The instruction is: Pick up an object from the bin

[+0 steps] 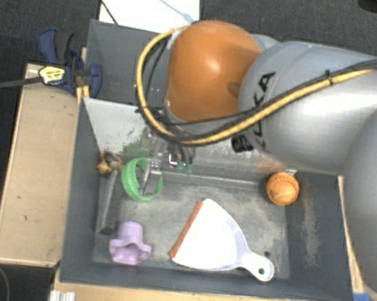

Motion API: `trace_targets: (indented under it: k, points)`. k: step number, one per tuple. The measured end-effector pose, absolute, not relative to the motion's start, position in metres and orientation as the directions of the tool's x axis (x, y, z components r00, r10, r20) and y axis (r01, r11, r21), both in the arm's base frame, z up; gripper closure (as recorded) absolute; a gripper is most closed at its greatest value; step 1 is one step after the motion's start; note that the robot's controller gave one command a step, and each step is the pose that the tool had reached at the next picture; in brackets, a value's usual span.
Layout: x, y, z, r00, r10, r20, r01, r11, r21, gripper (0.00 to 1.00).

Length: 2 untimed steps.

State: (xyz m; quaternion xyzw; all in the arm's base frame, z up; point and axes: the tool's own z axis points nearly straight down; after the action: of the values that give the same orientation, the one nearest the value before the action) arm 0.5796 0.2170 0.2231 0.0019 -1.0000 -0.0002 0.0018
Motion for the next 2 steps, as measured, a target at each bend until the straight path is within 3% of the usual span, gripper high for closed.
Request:
trace_targets:
  k: [1, 2]
  points:
    - [0.581, 0.215, 0.228, -1.0, 0.002, -0.004, 0.002, 1.0, 0.002, 0.0]
    - [0.579, 0.2, 0.171, -0.966, 0.259, -0.006, 0.259, 0.966, 0.005, 0.0]
